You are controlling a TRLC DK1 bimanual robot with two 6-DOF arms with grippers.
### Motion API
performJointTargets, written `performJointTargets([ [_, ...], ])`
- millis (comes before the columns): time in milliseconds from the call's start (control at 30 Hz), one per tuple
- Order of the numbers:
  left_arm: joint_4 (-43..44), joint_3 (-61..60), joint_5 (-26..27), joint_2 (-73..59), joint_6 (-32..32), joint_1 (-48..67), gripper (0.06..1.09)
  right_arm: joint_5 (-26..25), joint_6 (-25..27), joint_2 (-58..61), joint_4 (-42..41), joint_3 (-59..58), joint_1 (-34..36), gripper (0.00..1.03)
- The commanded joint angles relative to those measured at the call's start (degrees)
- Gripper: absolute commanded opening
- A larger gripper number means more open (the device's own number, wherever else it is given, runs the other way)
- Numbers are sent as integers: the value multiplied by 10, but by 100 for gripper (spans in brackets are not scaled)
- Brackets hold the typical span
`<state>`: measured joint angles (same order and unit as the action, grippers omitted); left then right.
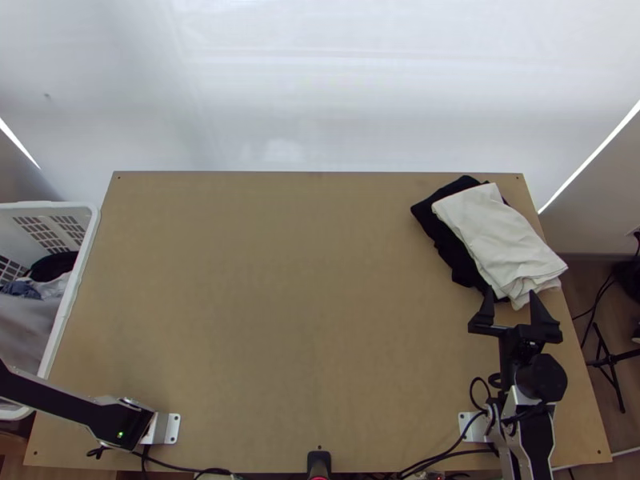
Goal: Fold the t-shirt
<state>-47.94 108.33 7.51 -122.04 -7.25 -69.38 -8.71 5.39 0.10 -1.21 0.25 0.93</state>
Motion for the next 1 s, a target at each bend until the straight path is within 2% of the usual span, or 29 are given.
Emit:
performJointTargets([
  [0, -84, 255, 101, 122, -80, -13, 9, -1, -2, 2, 0, 0, 3, 99],
  [100, -46, 253, 118, 210, -93, -7, 9, -1, -3, 3, 0, 0, 4, 99],
  [167, -29, 231, 175, 268, -97, 1, 9, -1, -4, 3, 0, 0, 4, 99],
  [267, -13, 181, 226, 359, -109, 36, 9, -1, -4, 3, 0, 0, 4, 99],
  [367, -14, 128, 236, 450, -125, 116, 9, -1, -4, 4, 0, 0, 4, 99],
  [467, 15, 12, 231, 552, -135, 246, 9, -1, -5, 4, 1, 0, 4, 99],
  [500, 35, -29, 215, 581, -139, 304, 9, -1, -5, 4, 0, 0, 4, 99],
  [567, 92, -141, 148, 638, -155, 485, 9, -1, -4, 3, 0, 0, 5, 99],
  [600, 103, -182, 104, 653, -155, 562, 9, -1, -3, 2, 0, 0, 7, 99],
  [633, 122, -240, 35, 668, -153, 660, 9, -1, -4, 1, 0, 0, 10, 99],
  [700, 131, -339, -28, 682, -143, 789, 9, -1, -7, 0, 1, 0, 13, 99],
  [833, 211, -543, -58, 701, -124, 921, 9, -1, -11, 0, 0, 0, 15, 99],
  [967, 295, -645, -78, 659, -112, 1008, 9, -1, -13, -1, 0, 0, 16, 99],
])
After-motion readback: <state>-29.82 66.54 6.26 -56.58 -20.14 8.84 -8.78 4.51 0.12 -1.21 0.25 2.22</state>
